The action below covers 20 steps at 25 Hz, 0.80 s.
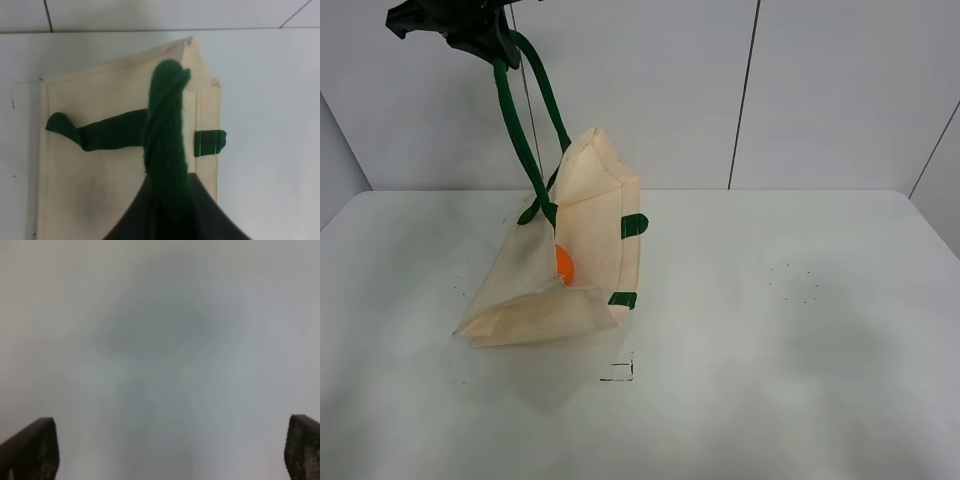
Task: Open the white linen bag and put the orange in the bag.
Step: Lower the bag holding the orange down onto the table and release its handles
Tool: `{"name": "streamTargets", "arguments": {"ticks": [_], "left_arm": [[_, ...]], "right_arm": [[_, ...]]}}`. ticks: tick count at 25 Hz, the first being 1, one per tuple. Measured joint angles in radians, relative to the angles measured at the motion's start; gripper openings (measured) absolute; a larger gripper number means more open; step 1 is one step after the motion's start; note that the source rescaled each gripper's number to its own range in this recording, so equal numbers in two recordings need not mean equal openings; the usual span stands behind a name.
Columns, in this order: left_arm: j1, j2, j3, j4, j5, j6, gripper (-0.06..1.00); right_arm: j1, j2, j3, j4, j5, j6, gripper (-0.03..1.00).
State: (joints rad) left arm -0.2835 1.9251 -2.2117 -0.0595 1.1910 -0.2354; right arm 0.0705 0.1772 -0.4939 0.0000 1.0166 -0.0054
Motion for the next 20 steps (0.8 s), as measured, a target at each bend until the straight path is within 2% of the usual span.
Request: {"name": "streamTargets", "arguments": {"ticks": [5, 11, 16, 18, 20], "left_arm": [[0.000, 0.000, 0.002, 0.000, 0.000, 0.011, 0.00], [-0.010, 0.017, 0.073, -0.002, -0.003, 0.015, 0.00], [-0.035, 0.117, 0.161, -0.002, -0.095, 0.030, 0.01], [-0.042, 0.171, 0.173, -0.008, -0.123, 0.034, 0.07], [-0.043, 0.221, 0.177, -0.023, -0.134, 0.035, 0.21]], "right_arm": [[0.000, -0.175, 0.003, -0.010, 0.001, 0.005, 1.00], [0.012, -0.181, 0.003, -0.017, 0.001, 0.005, 1.00], [0.012, -0.181, 0.003, -0.017, 0.001, 0.005, 1.00], [0.012, -0.181, 0.003, -0.017, 0.001, 0.005, 1.00], [0.012, -0.181, 0.003, -0.017, 0.001, 0.005, 1.00]]}}
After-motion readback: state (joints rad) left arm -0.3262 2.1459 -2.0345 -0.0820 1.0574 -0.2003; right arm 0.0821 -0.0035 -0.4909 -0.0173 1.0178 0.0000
